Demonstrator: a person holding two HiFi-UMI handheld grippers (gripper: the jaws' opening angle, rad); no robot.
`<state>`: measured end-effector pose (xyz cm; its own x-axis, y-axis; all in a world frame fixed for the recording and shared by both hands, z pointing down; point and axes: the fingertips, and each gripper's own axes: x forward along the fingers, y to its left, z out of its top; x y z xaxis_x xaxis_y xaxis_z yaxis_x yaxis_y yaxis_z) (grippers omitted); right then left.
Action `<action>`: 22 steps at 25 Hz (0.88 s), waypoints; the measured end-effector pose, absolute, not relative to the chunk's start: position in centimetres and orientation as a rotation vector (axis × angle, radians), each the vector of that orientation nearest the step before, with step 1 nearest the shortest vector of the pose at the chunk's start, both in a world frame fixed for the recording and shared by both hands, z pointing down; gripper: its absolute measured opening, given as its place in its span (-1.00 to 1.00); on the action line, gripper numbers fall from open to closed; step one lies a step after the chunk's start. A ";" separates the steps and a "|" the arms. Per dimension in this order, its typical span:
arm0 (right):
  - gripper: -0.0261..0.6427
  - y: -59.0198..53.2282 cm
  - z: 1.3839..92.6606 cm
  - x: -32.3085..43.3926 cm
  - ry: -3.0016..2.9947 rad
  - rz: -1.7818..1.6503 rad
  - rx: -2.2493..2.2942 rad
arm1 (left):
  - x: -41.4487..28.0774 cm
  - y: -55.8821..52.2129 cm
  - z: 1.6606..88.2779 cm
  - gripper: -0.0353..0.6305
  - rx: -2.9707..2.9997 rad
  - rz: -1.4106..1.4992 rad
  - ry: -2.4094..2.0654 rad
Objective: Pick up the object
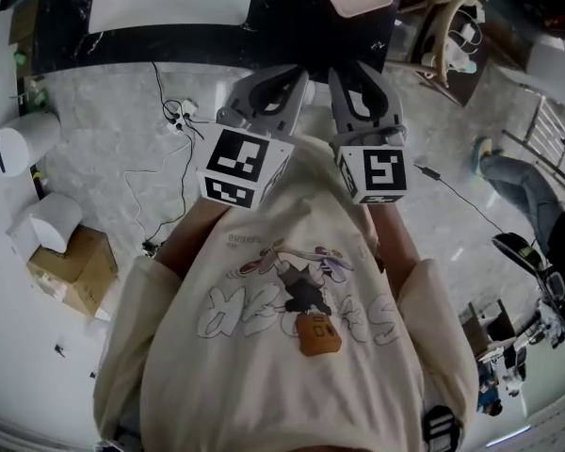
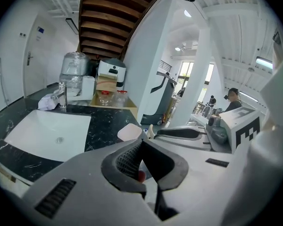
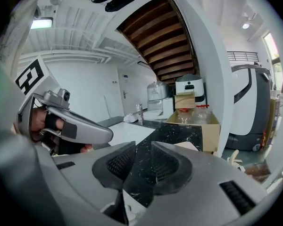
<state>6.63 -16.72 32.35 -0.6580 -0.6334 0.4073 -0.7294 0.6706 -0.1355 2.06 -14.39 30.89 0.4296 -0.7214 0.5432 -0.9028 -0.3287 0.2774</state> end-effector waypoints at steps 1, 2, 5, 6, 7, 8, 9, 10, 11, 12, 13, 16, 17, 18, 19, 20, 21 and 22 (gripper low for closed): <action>-0.59 -17.1 32.7 6.4 -2.549 0.410 1.070 | 1.8 -14.8 31.2 -0.88 2.140 0.444 -1.362; -0.59 -17.4 33.1 6.3 -2.531 0.409 1.058 | 1.5 -15.1 31.4 -0.88 2.138 0.452 -1.359; -0.59 -18.0 34.9 6.1 -2.457 0.433 1.006 | 1.2 -16.0 32.0 -0.88 2.136 0.469 -1.340; -0.59 -18.3 35.5 6.2 -2.435 0.441 0.988 | 1.1 -16.3 32.3 -0.88 2.130 0.469 -1.334; -0.59 -18.6 36.0 6.2 -2.416 0.443 0.971 | 1.1 -16.5 32.7 -0.88 2.121 0.468 -1.332; -0.59 -19.0 36.5 6.2 -2.400 0.439 0.954 | 1.0 -16.8 33.1 -0.88 2.110 0.466 -1.331; -0.59 -19.5 36.9 6.1 -2.389 0.431 0.942 | 0.9 -17.1 33.4 -0.88 2.102 0.464 -1.332; -0.59 -20.1 37.2 6.0 -2.382 0.423 0.938 | 0.8 -17.4 33.8 -0.88 2.097 0.463 -1.330; -0.59 -20.7 37.5 6.0 -2.373 0.419 0.935 | 0.7 -17.7 34.1 -0.88 2.094 0.460 -1.327; -0.59 -21.0 37.8 6.0 -2.358 0.419 0.927 | 0.7 -17.9 34.4 -0.88 2.089 0.457 -1.322; -0.59 -21.3 38.1 6.0 -2.344 0.421 0.918 | 0.7 -18.0 34.7 -0.88 2.083 0.454 -1.316; -0.59 -22.4 39.2 5.7 -2.306 0.436 0.888 | 0.3 -18.5 35.6 -0.88 2.058 0.445 -1.304; -0.59 -22.8 39.7 5.5 -2.297 0.442 0.879 | 0.0 -18.8 36.0 -0.88 2.052 0.444 -1.301; -0.59 -23.2 40.1 5.3 -2.291 0.446 0.873 | -0.2 -19.0 36.3 -0.88 2.045 0.445 -1.299; -0.59 -23.5 40.5 5.1 -2.286 0.448 0.868 | -0.4 -19.3 36.7 -0.88 2.039 0.446 -1.298; -0.59 -23.8 40.9 5.0 -2.280 0.448 0.864 | -0.5 -19.5 37.0 -0.88 2.033 0.448 -1.296; -0.59 -24.2 41.2 4.9 -2.277 0.446 0.862 | -0.7 -19.7 37.4 -0.88 2.029 0.449 -1.293; -0.59 -24.6 41.4 4.8 -2.276 0.443 0.863 | -0.7 -20.0 37.8 -0.88 2.025 0.451 -1.289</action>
<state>4.79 -24.57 41.42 -0.5684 -0.4622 0.6807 -0.6837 0.7255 -0.0783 -0.73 -20.01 37.76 0.4481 -0.6537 0.6099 -0.8913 -0.2741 0.3611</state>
